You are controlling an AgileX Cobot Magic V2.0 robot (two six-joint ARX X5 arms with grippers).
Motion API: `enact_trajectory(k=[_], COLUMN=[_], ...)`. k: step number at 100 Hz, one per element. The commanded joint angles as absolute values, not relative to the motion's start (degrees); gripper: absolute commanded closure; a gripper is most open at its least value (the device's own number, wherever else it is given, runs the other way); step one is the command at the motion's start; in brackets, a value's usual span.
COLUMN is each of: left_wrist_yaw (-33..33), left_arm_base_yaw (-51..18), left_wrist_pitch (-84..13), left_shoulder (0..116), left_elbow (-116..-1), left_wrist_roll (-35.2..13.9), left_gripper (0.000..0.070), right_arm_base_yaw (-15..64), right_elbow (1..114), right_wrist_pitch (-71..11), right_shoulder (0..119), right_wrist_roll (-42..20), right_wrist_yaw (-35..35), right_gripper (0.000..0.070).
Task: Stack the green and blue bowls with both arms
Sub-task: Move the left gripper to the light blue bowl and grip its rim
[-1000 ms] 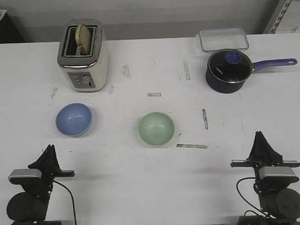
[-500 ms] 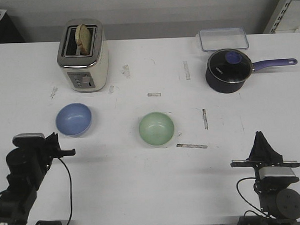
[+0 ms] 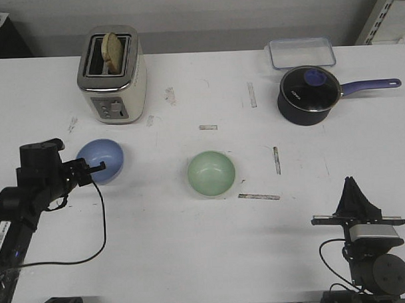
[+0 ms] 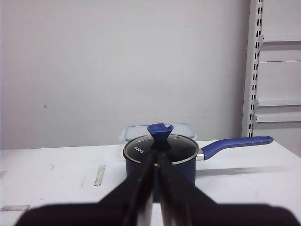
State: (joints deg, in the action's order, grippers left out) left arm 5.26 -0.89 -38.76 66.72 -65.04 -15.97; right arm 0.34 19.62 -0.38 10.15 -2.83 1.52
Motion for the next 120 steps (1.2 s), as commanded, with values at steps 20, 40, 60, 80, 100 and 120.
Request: enact_trajectory(k=[20, 40, 60, 80, 100, 120], left_wrist_yaw=[11.27, 11.25, 11.22, 10.44, 10.37, 10.35], left_arm_base_yaw=[4.86, 9.04, 11.03, 11.07, 10.83, 10.52], left_wrist_pitch=[-46.52, -47.99, -47.16, -45.80, -44.86, -44.73], left_shoulder=[76.77, 82.96, 87.42, 92.01, 96.73, 100.25], left_elbow=[-74.50, -79.26, -80.20, -80.20, -80.20, -80.20], left_wrist_roll=[-17.41, -17.30, -16.93, -15.64, -15.66, -15.68], left_gripper=[0.0486, 0.0436, 0.0259, 0.0250, 0.0251, 0.0257], right_arm_base_yaw=[0.32, 0.32, 0.32, 0.32, 0.32, 0.32], right_elbow=[19.97, 19.97, 19.97, 19.97, 19.97, 19.97], right_wrist_pitch=[0.43, 0.43, 0.43, 0.43, 0.43, 0.43], right_shoulder=[10.07, 10.07, 10.07, 10.07, 10.07, 10.07], right_wrist_roll=[-3.38, -3.38, -3.38, -3.38, -3.38, -3.38], right_wrist_yaw=[1.52, 1.52, 1.52, 1.52, 1.52, 1.52], right_gripper=[0.0698, 0.0698, 0.0698, 0.0698, 0.0698, 0.0698])
